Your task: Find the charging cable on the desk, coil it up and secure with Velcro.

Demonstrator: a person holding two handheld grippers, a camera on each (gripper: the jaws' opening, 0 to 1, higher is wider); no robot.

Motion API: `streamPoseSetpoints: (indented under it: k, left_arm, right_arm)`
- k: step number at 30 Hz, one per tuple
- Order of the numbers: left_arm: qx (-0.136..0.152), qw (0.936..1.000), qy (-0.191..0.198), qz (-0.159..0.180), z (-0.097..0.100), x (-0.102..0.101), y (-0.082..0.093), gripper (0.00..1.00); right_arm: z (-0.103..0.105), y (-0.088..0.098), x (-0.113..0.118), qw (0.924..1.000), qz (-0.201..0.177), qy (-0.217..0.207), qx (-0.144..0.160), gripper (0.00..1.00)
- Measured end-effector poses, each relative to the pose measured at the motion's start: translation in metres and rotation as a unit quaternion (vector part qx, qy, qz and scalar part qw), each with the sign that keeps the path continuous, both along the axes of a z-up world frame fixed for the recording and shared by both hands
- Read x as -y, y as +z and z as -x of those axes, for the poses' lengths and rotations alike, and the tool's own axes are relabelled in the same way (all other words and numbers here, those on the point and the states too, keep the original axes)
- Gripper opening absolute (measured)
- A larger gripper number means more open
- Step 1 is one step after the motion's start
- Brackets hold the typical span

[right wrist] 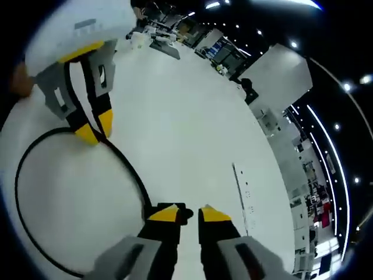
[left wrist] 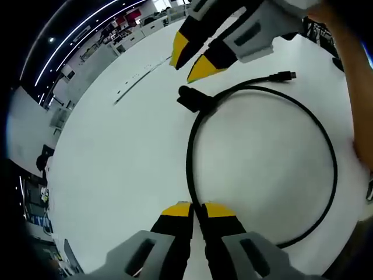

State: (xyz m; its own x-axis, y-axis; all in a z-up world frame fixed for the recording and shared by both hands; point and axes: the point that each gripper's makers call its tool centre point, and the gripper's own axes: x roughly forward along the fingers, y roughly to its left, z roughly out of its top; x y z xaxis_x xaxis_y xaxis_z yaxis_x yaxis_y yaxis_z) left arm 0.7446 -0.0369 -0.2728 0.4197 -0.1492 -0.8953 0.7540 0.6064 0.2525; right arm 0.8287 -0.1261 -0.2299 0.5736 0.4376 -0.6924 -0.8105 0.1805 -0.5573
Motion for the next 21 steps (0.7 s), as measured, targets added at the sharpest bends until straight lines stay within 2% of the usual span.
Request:
streamPoseSetpoints:
  k: [3,10,15,21]
  left_arm:
    - [0.000,1.0000,-0.001,0.001,0.000,0.000,0.000,0.08]
    - [0.000,1.0000,0.003,-0.001,0.000,0.000,0.000,0.07]
    - [0.000,1.0000,-0.001,0.001,-0.001,0.000,0.000,0.07]
    - [0.000,1.0000,-0.001,0.000,-0.001,0.000,0.000,0.08]
  right_arm:
    - [0.005,-0.010,0.000,0.9997,0.011,0.017,-0.015,0.10]
    - [0.006,-0.024,-0.005,0.9987,0.013,0.020,-0.045,0.08]
    - [0.009,-0.022,-0.010,0.9981,-0.003,0.026,-0.055,0.07]
    - [0.011,-0.027,-0.007,0.9976,0.007,0.018,-0.067,0.07]
